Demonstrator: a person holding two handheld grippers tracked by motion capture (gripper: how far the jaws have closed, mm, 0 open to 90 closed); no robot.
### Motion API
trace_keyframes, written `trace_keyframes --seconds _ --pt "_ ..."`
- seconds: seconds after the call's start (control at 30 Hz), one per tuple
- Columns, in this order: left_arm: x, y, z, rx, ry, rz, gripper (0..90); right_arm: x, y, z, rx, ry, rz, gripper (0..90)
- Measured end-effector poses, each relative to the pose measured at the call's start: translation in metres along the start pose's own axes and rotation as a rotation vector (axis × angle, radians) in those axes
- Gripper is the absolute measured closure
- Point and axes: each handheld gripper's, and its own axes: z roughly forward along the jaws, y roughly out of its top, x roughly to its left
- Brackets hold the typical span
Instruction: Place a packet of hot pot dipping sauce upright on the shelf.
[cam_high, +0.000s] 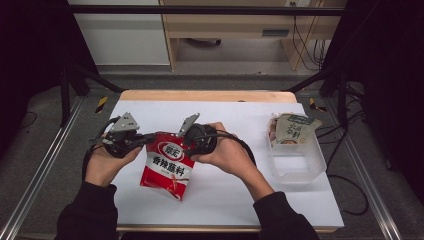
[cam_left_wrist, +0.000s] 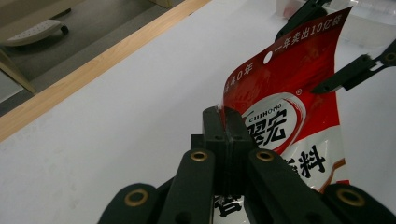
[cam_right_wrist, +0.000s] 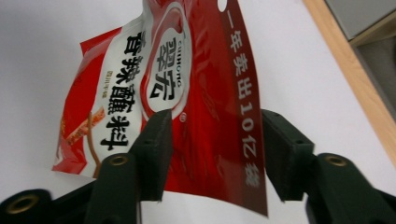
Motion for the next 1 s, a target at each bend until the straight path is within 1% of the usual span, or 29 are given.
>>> trace_keyframes --seconds 0.1,0.17,0.27,0.33,0.4,0.5,0.53,0.6,0.63,0.7,0.73,0.77,0.83,0.87,0.9,0.93,1.0 --pt "0.0 -0.001 -0.001 -0.006 -0.002 -0.005 90.0 0.0 0.002 0.005 0.013 0.027 -0.006 58.8" --pt "0.0 -0.001 0.0 -0.005 -0.003 -0.006 90.0 0.001 0.002 0.007 0.022 0.039 -0.014 67.8" --pt "0.001 -0.004 0.001 -0.006 -0.008 -0.015 90.0 0.002 0.003 0.009 0.035 0.038 -0.019 81.2" --pt "0.002 -0.005 0.001 -0.011 -0.012 -0.021 90.0 0.001 0.003 0.009 0.041 0.042 -0.02 86.3" --pt "0.002 -0.007 0.001 -0.015 -0.019 -0.031 90.0 0.001 0.004 0.009 0.043 0.046 -0.022 89.3" --pt "0.003 -0.009 0.002 -0.017 -0.027 -0.04 90.0 0.002 0.004 0.01 0.045 0.048 -0.035 89.9" --pt "0.004 -0.009 0.002 -0.011 -0.03 -0.041 88.2 0.002 0.005 0.01 0.051 0.047 -0.035 90.0" --pt "0.005 -0.011 0.002 -0.012 -0.025 -0.045 79.9 0.001 0.005 0.009 0.052 0.047 -0.041 90.0" --pt "0.005 -0.013 0.002 -0.018 -0.025 -0.054 71.4 0.0 0.005 0.008 0.049 0.047 -0.043 90.0" --pt "0.006 -0.016 0.001 -0.028 0.002 -0.063 57.2 -0.001 0.006 0.006 0.045 0.046 -0.045 90.0" --pt "0.006 -0.017 0.001 -0.029 0.011 -0.071 48.0 -0.002 0.006 0.005 0.043 0.042 -0.049 90.0" --pt "0.006 -0.019 0.001 -0.032 0.016 -0.074 43.4 -0.002 0.007 0.004 0.046 0.042 -0.044 90.0" --pt "0.006 -0.023 0.001 -0.037 0.018 -0.074 36.4 -0.003 0.009 0.0 0.044 0.042 -0.045 90.0" --pt "0.005 -0.025 0.002 -0.035 0.023 -0.077 32.8 -0.005 0.009 -0.002 0.038 0.041 -0.06 90.0" --pt "0.005 -0.026 0.002 -0.033 0.027 -0.079 30.3 -0.005 0.01 -0.004 0.041 0.039 -0.052 90.0" --pt "0.004 -0.028 0.002 -0.031 0.031 -0.081 28.2 -0.006 0.011 -0.007 0.037 0.037 -0.049 90.0" --pt "0.005 -0.032 0.002 -0.035 0.035 -0.089 25.9 -0.009 0.012 -0.011 0.04 0.034 -0.062 90.0"
